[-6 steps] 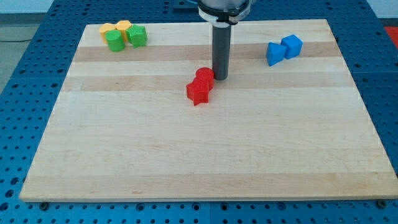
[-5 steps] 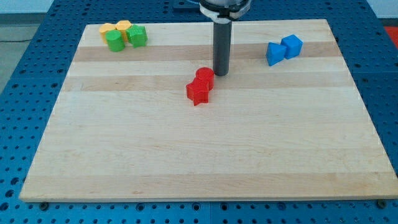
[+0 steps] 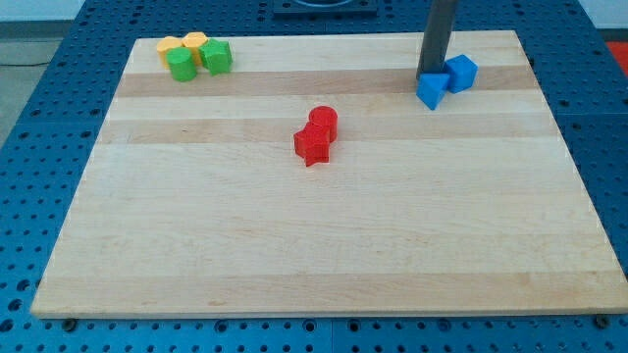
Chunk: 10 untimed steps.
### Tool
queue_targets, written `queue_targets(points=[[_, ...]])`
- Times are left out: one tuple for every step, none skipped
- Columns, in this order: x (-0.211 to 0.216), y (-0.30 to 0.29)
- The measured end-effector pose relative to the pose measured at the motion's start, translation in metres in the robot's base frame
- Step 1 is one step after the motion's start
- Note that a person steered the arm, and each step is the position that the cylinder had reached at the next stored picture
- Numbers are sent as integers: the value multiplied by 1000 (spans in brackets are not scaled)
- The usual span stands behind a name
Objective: Adjust the blue blocks closer
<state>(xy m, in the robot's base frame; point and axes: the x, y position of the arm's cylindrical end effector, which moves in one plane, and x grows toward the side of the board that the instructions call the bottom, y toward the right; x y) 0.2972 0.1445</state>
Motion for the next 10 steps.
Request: queue_targets(points=[[-12,0],[-37,21],[-40,54],[-25,55],[-5,57],[11,60],[17,46],[13,32],[18,30],[32,42]])
